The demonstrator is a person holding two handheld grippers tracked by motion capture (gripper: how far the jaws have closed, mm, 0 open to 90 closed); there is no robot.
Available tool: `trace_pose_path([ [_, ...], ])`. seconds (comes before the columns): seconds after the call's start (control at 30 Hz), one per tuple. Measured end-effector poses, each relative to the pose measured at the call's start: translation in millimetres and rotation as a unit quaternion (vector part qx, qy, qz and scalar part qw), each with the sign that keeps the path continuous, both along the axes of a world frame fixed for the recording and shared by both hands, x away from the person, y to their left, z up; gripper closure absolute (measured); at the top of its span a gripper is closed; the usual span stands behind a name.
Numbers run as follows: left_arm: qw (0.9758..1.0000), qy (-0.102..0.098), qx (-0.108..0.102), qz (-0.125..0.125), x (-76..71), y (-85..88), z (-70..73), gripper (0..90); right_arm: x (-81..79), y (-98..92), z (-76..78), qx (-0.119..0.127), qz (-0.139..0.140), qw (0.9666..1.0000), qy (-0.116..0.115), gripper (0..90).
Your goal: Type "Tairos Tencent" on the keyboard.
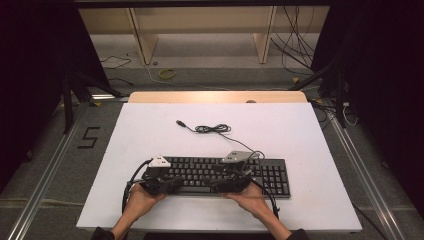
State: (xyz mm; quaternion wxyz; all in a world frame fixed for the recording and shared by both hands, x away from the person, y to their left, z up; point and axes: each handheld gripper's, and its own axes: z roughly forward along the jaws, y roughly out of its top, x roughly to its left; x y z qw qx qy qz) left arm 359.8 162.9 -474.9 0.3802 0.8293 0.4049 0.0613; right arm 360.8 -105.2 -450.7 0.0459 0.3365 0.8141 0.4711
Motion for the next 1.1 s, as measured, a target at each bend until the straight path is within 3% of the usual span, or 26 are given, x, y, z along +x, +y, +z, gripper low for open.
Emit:
trace_pose_path([
  [0.07, 0.9999, 0.003, 0.011, 0.003, 0.1, -1.1, -1.6, 89.4, -0.3, -0.7, 0.2, 0.001, 0.000, 1.0000, 0.000, 36.5],
  [0.43, 1.0000, 0.003, -0.001, 0.009, -0.8, -0.5, 1.5, 87.9, -2.8, -3.7, 1.5, 0.002, 0.001, 1.0000, -0.001, 36.5],
  [0.63, 0.9994, -0.004, -0.025, 0.024, 0.9, 6.4, 10.5, 74.4, -2.5, -6.7, -0.1, 0.003, -0.001, 1.0000, 0.000, 36.1],
  [0.8, 0.9986, -0.008, -0.040, 0.035, 3.6, 10.7, 16.5, 55.9, -4.0, -6.9, -1.3, 0.007, 0.000, 1.0000, 0.002, 35.9],
  [0.93, 0.9983, -0.009, -0.042, 0.040, 6.0, 12.9, 18.2, 45.1, -4.2, -7.1, -2.5, 0.007, 0.001, 1.0000, 0.003, 35.7],
  [1.1, 0.9979, -0.014, -0.045, 0.044, 8.8, 14.2, 20.0, 38.3, -4.8, -6.9, -3.5, 0.006, 0.002, 1.0000, 0.004, 35.6],
])
